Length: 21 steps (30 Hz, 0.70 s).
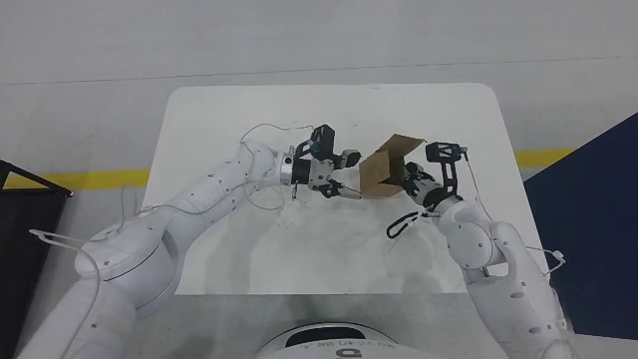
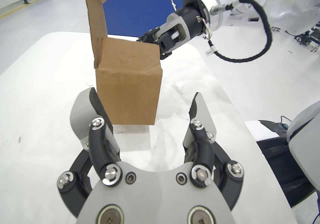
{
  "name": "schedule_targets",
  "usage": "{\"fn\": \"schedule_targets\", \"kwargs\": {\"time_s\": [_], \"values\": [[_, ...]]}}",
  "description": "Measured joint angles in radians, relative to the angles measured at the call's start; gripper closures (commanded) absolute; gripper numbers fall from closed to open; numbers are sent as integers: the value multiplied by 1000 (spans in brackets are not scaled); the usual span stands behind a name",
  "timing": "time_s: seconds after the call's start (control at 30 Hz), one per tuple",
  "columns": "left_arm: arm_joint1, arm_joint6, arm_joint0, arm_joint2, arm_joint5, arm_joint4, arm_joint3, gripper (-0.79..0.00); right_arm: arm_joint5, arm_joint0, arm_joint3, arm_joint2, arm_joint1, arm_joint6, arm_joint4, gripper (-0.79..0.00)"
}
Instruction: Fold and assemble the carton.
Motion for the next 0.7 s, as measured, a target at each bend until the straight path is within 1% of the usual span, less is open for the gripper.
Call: {"fn": "schedule_targets", "kwargs": {"time_s": [0.03, 0.1, 0.13, 0.2, 0.3, 0.37, 0.43, 0.5, 0.53, 0.6, 0.63, 0.7], "values": [[13, -2, 1, 0, 0, 11, -15, -785, 2, -1, -4, -11, -1, 9, 9, -388], [33, -2, 4, 0, 0, 24, -40, -785, 2, 2, -3, -18, -4, 2, 37, -360], [47, -2, 5, 0, 0, 20, -58, -785, -2, 4, 4, -18, -7, -15, 74, -351], [71, -2, 8, -1, 0, -7, -85, -782, -12, 9, 21, -6, -10, -46, 146, -345], [102, -2, 15, -16, 0, -55, -122, -785, -37, 8, 37, 19, -11, -60, 223, -354], [128, 6, 29, -46, 8, -93, -157, -785, -64, 1, 42, 38, -10, -63, 267, -363], [158, 26, 60, -82, 28, -126, -200, -785, -99, -11, 46, 57, -9, -66, 321, -369], [187, 40, 95, -116, 42, -153, -235, -785, -130, -21, 50, 74, -8, -67, 370, -422], [209, 48, 119, -140, 50, -167, -250, -785, -149, -27, 53, 85, -8, -70, 400, -413], [241, 61, 155, -180, 63, -183, -257, -785, -173, -35, 59, 101, -7, -78, 434, -397], [262, 67, 175, -206, 69, -183, -250, -785, -184, -40, 63, 108, -6, -80, 443, -388], [288, 72, 201, -241, 74, -180, -237, -785, -198, -43, 70, 111, -5, -79, 448, -391]]}}
